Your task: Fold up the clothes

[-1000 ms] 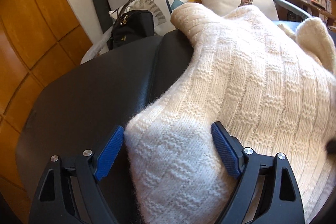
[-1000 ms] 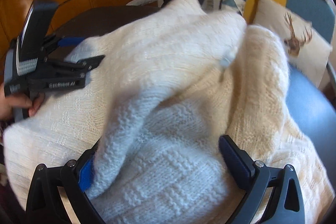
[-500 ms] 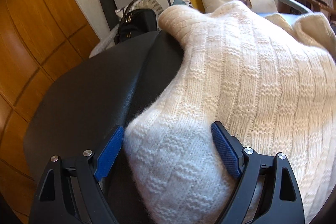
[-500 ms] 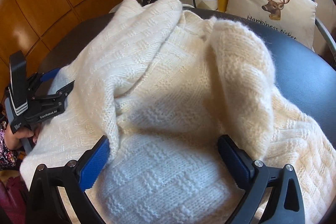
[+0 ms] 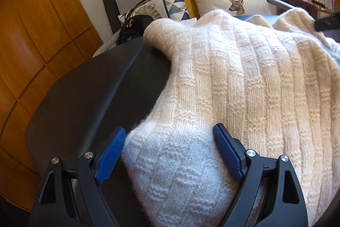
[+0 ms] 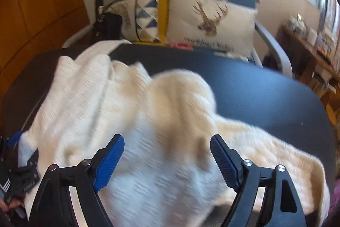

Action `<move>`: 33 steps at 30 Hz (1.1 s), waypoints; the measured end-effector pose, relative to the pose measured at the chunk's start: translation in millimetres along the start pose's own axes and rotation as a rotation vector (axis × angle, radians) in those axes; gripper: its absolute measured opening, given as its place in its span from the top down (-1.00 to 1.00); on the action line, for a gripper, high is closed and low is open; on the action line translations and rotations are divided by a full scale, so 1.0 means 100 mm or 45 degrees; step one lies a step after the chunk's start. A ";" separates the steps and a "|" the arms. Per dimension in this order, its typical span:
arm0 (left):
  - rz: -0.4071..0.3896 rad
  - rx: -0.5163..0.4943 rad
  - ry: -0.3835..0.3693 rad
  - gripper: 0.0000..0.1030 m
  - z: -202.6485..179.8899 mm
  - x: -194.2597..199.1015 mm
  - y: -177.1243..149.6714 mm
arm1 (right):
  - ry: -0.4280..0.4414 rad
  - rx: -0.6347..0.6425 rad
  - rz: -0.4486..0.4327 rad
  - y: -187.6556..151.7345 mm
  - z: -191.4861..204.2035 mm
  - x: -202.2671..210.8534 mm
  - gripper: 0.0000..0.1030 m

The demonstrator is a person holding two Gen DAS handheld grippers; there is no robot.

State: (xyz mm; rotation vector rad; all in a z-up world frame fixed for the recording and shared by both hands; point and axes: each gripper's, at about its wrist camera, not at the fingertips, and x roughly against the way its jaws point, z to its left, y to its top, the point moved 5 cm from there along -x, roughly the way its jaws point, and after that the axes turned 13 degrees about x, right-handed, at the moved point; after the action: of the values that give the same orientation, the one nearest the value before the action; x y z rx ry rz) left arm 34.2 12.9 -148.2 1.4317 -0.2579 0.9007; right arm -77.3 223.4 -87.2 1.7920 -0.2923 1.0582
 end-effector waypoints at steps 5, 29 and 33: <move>-0.002 0.009 -0.072 -0.68 0.01 0.08 -0.04 | 0.014 0.083 0.075 0.19 0.23 -0.59 -0.64; 0.177 0.083 -0.490 -0.69 -0.16 -0.08 0.05 | -0.175 -0.036 -0.017 0.48 -0.11 -0.36 -0.68; 0.185 0.097 -0.521 -0.69 -0.07 -0.06 0.03 | -0.036 0.250 -0.012 0.77 0.65 -0.74 -0.68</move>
State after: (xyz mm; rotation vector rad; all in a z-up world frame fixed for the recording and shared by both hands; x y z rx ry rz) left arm 26.2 16.8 -151.5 1.6790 -0.6464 0.7319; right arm -133.3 113.3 -103.5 1.9821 -0.2021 1.0863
